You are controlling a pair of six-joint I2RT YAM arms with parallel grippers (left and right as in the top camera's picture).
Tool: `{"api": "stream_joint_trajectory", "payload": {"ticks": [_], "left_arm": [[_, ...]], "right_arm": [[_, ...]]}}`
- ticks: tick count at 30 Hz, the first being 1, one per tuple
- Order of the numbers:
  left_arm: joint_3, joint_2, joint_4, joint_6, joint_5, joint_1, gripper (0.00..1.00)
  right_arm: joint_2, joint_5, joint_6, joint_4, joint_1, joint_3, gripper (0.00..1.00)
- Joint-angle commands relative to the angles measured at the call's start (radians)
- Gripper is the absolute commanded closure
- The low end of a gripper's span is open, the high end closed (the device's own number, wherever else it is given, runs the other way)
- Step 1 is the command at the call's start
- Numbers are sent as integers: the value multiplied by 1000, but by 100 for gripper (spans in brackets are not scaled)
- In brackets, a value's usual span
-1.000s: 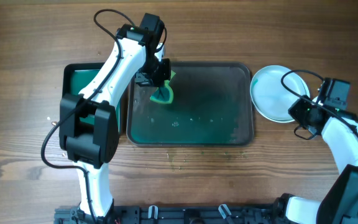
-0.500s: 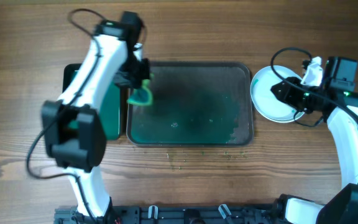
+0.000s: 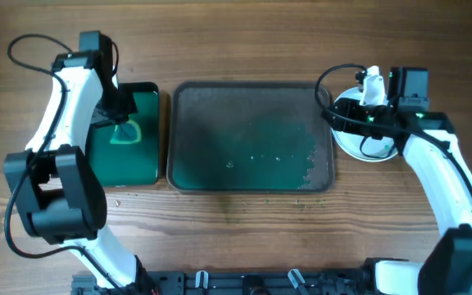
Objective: Clean dirty plates on tray and stack at the side
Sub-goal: 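Lower the sponge into the green basin and release it with the left gripper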
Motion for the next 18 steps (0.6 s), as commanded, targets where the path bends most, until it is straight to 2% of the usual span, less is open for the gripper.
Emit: {"api": "stream_joint_trajectory", "payload": {"ticks": [1,7,15,18], "left_arm": [[-22,-1,11,16,-16,26,65],[-20,-14,6,16,-16,26,50],[17,-135,-30,13,-10,23,46],[17,-182,-43,13,4,23,39]], "right_arm": [[74,-10,-36,31,23,14,53],[171,-37,-39,74,24,14,52],[216,103,-39,84,24,13,49],[216,108,-36,85,24,14,49]]}}
